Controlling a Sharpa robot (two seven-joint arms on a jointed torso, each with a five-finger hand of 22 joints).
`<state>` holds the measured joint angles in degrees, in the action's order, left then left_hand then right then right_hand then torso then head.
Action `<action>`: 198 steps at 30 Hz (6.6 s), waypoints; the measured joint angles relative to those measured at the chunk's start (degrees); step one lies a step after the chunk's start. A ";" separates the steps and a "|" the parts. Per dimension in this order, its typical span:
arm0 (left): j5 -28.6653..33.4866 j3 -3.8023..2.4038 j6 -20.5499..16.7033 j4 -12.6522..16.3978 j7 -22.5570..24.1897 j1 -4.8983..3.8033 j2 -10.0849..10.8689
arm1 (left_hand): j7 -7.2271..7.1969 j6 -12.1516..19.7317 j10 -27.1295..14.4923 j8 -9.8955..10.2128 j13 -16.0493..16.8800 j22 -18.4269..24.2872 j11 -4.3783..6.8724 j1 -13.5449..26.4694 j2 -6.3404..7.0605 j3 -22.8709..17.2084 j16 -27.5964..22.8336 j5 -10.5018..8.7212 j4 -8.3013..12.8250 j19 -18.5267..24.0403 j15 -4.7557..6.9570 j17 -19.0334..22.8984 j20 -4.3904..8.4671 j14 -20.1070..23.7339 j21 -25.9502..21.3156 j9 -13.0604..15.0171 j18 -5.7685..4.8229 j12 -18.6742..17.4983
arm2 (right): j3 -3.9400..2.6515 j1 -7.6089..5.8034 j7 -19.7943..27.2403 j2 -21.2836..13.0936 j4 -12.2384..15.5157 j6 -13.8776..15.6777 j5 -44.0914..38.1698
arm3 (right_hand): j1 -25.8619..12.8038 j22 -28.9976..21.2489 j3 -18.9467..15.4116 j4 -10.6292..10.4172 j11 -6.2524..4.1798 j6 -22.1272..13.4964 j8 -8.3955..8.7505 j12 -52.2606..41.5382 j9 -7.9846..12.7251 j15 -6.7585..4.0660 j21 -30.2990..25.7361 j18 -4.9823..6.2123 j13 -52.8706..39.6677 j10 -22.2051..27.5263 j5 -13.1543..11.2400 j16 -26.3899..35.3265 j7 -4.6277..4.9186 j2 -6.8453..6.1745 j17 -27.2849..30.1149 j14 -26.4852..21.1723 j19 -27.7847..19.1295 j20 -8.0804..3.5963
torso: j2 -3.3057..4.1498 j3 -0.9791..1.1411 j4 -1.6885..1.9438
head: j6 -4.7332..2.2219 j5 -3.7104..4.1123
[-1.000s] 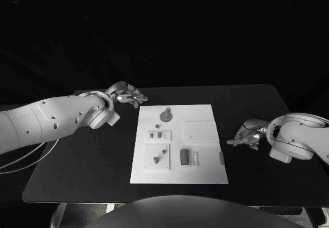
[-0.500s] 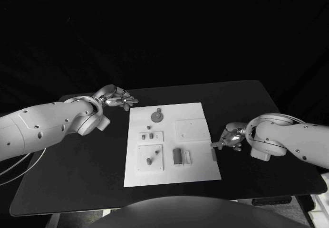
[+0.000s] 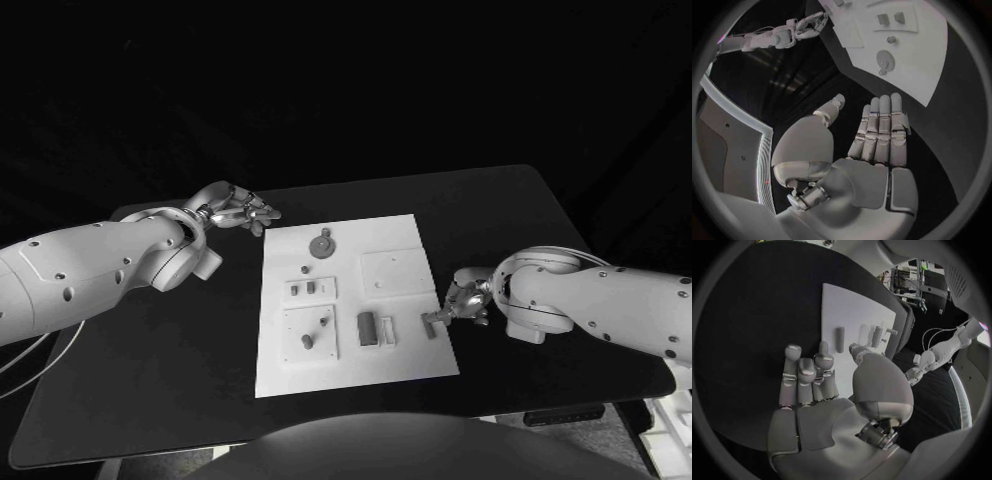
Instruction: Assemble the parts on the task board
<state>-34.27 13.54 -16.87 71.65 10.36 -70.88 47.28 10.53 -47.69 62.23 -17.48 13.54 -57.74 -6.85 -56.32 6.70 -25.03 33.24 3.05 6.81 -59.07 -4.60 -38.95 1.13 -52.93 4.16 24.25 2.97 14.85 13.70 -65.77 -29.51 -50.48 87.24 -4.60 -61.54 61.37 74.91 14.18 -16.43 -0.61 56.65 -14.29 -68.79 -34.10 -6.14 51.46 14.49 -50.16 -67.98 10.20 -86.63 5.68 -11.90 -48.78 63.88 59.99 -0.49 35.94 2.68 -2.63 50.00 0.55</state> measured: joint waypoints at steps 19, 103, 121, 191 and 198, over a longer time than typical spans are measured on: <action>0.00 0.00 0.03 0.10 0.01 0.01 0.08 | 0.00 0.00 0.00 0.00 0.03 0.00 0.00 0.00 0.00 0.00 0.00 0.00 0.00 0.00 0.00 -0.05 0.00 0.00 0.00 0.00 0.00 0.00 | 0.22 0.34 -0.38 1.36 0.74 -0.37 -4.96 | 1.60 0.00 -1.38 0.23 0.00 0.13 -0.66 -0.67 -0.76 -0.06 0.58 -0.37 -0.09 0.00 0.00 -0.24 -0.25 1.59 -0.13 -0.27 -0.43 -0.03 | -0.02 -0.03 -0.01 | 0.00 0.70; -0.02 0.00 0.33 0.17 -0.11 0.01 0.33 | 0.00 0.00 0.21 0.00 0.23 0.00 0.21 -1.59 0.23 1.28 -0.44 0.00 1.89 0.00 0.00 -0.67 0.00 -0.41 0.00 0.00 -0.01 0.00 | 0.40 0.58 -0.74 13.58 -3.80 -2.01 -2.26 | 9.36 0.00 -9.82 -0.01 -0.83 2.43 -1.64 -1.11 -1.63 -0.27 1.33 -0.28 0.26 -0.42 1.67 -0.74 -1.07 7.69 0.05 0.64 -0.32 -0.31 | -0.02 0.02 -0.02 | 0.00 -1.36; -0.03 0.00 0.49 0.51 -0.23 0.01 0.46 | 0.00 0.00 0.20 0.00 0.24 0.00 0.21 -1.59 0.23 1.28 -0.44 0.00 1.89 0.00 0.00 -0.72 0.00 -0.40 0.00 0.00 -0.01 0.00 | 0.12 1.34 -0.99 14.76 -4.14 -2.91 -7.54 | 10.22 0.00 -10.85 0.37 -1.45 3.80 -2.31 -1.10 -1.86 -0.18 1.51 -0.35 0.32 -0.63 1.89 -0.73 -1.60 9.00 0.04 0.73 -0.32 -0.31 | -0.02 -0.05 -0.02 | 0.00 -1.36; -0.51 0.00 0.65 0.69 -1.26 0.01 0.68 | 0.00 0.00 0.20 0.00 0.29 0.00 0.21 -2.04 0.23 1.51 -0.67 0.00 2.78 0.00 0.00 -0.92 0.00 -0.40 0.00 0.00 -0.01 -0.21 | 0.24 1.86 -0.31 11.25 -2.96 5.20 1.47 | -5.04 0.04 19.59 33.33 -0.49 2.73 -0.13 -1.33 -0.92 0.19 2.67 0.68 0.65 -0.51 13.08 -1.23 -0.69 9.26 0.68 0.54 -0.19 1.00 | -0.04 0.01 -0.08 | 0.00 -1.13; -0.55 0.01 0.69 0.70 -1.37 0.02 0.66 | 0.00 0.00 0.20 0.00 0.28 0.00 0.21 -2.04 0.23 1.57 -0.89 0.00 2.85 0.00 0.00 -0.97 0.00 -0.40 0.00 0.00 -0.01 -0.21 | 0.28 1.81 -0.63 11.44 -2.91 5.17 1.16 | -5.65 0.04 19.59 33.33 -0.49 2.75 -0.33 -1.33 -0.78 0.19 2.89 0.67 0.65 -0.52 12.58 -1.22 -0.70 8.65 0.68 0.55 -0.19 1.00 | -0.04 -0.01 -0.07 | 0.00 -1.08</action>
<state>-34.82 13.55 -16.19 72.35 8.98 -70.86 47.95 10.53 -47.69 62.44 -17.48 13.82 -57.74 -6.64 -58.36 6.93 -23.46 32.35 3.05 9.67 -59.08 -4.61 -39.91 1.13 -53.33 4.16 24.25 2.95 14.64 13.98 -63.96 -30.14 -39.04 84.33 0.57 -60.38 55.73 74.95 33.77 16.89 -1.11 59.40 -14.63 -70.11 -34.88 -5.95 54.34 15.15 -49.51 -68.49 22.78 -87.86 4.98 -3.24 -48.10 64.43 59.80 0.51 35.90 2.66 -2.70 50.00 -0.53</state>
